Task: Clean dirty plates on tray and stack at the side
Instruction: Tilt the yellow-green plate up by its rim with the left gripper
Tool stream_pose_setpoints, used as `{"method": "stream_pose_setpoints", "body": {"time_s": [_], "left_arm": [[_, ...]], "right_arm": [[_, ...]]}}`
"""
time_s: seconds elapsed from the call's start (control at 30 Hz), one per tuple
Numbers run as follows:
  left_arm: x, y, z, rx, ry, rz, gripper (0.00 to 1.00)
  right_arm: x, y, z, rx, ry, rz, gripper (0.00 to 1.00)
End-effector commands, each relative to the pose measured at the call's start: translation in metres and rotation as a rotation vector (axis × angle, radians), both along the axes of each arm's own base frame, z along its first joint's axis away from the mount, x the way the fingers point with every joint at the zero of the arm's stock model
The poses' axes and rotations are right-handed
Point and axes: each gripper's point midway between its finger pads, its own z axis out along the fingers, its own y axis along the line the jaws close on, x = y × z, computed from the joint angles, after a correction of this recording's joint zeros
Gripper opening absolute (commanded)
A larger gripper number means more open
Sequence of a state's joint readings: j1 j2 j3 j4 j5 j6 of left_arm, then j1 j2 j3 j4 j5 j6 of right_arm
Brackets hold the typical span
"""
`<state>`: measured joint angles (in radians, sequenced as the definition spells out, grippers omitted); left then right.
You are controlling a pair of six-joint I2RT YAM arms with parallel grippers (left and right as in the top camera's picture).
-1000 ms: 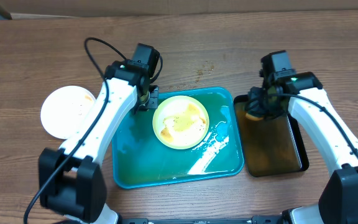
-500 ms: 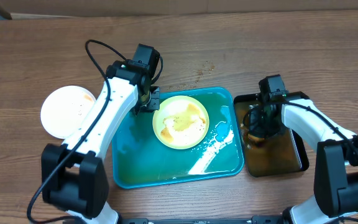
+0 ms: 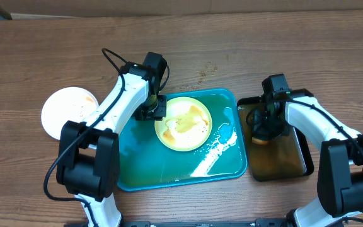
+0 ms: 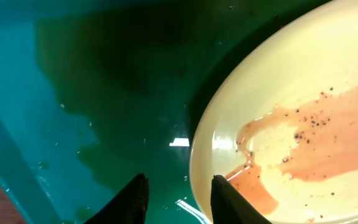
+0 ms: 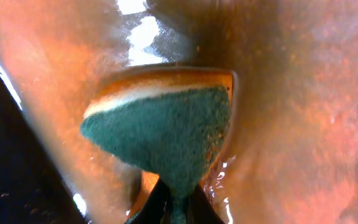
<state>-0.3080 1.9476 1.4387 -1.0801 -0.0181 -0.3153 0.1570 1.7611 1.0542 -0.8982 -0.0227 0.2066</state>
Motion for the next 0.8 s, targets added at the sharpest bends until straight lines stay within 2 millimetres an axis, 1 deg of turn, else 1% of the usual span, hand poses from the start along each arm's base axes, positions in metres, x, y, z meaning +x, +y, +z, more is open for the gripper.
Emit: {"method": "stream_pose_setpoints", "body": {"time_s": [0.0,0.1,0.2,0.4,0.6,0.67,0.77], "left_arm": [[-0.004,-0.009,-0.014,-0.03,0.045,-0.003,0.36],[-0.005,-0.009,-0.022,-0.027,0.064,-0.002,0.36],[-0.007,-0.008,-0.03,-0.02,0.086,-0.002,0.36],[-0.005,-0.01,-0.036,-0.022,0.086,-0.002,0.36],[0.0,-0.02,-0.037,-0.079,0.072,0.0,0.35],[0.001,-0.02,-0.037,-0.08,0.066,0.0,0.35],[0.002,-0.021,-0.038,-0.081,0.062,0.0,0.36]], "right_arm": [[0.024,0.005,0.028,0.024,-0.075,-0.003,0.04],[0.03,0.007,0.044,0.031,-0.112,-0.003,0.04],[0.027,0.007,0.043,0.036,-0.102,-0.002,0.04],[0.005,0.004,0.021,0.027,-0.044,-0.003,0.04],[-0.017,0.001,-0.009,0.026,-0.01,-0.01,0.04],[-0.023,0.0,-0.015,0.025,-0.001,-0.01,0.04],[-0.027,0.0,-0.02,0.024,0.005,-0.01,0.04]]}}
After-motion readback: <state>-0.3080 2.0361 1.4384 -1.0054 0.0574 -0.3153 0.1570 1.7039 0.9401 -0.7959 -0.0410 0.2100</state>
